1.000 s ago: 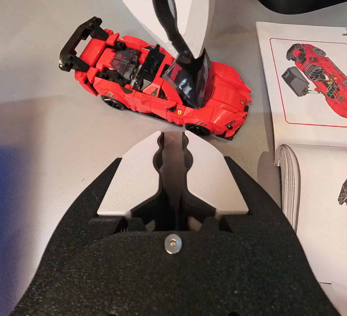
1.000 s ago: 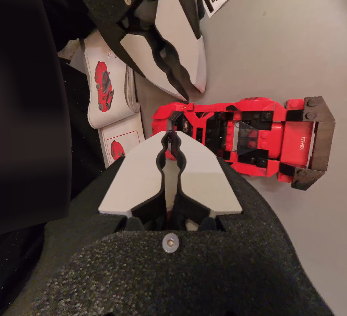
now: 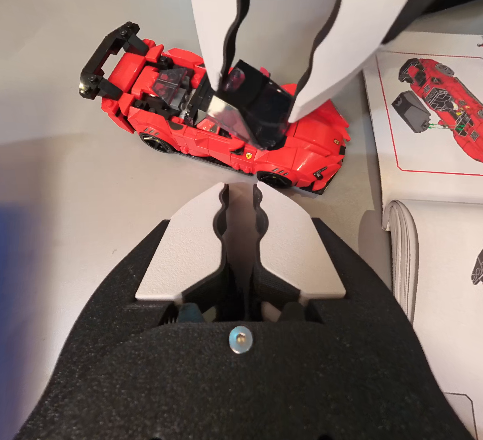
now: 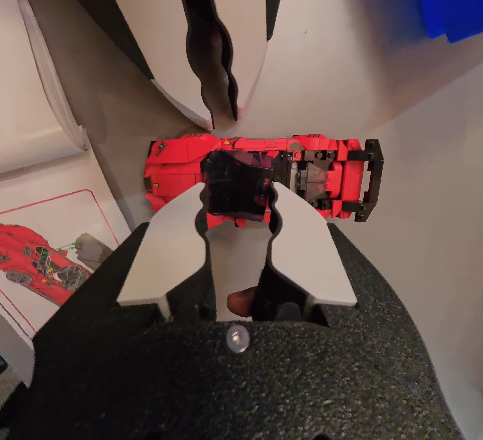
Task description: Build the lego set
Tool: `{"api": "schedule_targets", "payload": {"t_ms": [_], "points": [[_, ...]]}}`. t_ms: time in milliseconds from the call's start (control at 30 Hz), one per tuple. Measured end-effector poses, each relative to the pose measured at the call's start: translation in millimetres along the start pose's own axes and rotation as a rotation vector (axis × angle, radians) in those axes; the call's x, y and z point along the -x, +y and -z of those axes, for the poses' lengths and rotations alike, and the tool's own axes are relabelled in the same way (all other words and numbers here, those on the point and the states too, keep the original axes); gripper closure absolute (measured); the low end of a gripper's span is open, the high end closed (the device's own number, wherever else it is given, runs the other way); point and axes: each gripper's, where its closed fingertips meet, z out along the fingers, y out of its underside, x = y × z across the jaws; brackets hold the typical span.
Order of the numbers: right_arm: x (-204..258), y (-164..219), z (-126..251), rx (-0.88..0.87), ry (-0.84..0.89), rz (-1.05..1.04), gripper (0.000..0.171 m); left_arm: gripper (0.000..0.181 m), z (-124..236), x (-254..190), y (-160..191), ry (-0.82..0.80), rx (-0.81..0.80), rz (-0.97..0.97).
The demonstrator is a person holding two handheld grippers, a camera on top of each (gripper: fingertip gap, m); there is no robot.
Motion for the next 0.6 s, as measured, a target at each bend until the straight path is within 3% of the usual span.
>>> {"api": "schedule_targets", "payload": {"t_ms": [200,600], "points": [[2.7,-1.6,0.7,0.059,-0.099,0.083,0.133,0.164,3.6,1.3,-4.0,0.006,-0.036,0.014],[0.1,1.8,0.7,0.135,-0.089,0.1,0.133,0.164,5.1,1.7,-4.6,0.008,-0.044,0.008]]}}
